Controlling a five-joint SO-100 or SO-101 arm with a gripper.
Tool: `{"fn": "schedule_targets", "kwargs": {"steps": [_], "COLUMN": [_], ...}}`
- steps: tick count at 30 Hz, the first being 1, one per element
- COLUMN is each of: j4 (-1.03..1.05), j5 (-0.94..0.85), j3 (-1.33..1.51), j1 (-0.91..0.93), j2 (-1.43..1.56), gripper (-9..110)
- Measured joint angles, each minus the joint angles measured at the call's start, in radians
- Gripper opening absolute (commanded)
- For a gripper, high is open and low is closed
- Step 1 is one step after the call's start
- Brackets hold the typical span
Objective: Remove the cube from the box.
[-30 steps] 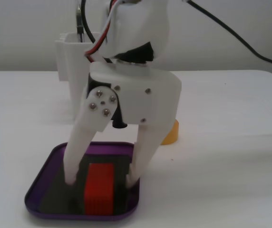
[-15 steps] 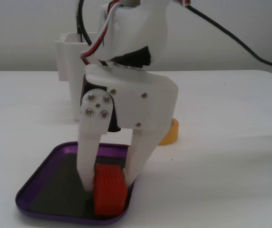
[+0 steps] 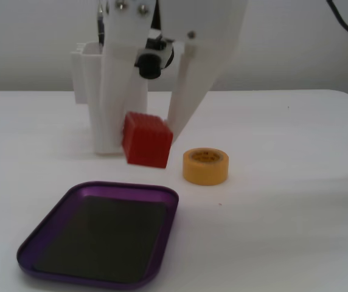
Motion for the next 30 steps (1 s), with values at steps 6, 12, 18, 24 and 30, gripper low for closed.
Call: {"fn": "schedule_targets", "kwargs": {"steps": [6, 12, 18, 24, 30], "j4": [0.094, 0.026, -0.232, -0.439, -0.581], "j5": [0.000, -0.002, 0.000, 0.000, 0.002], "j3": [0.077, 0.362, 0.801, 1.115, 1.232], "j1": [-0.003, -0.006, -0.003, -0.003, -0.003], "j2": [0.163, 0.334, 0.492, 0.578, 0.588], "gripper": [0, 0, 0, 0, 0]}}
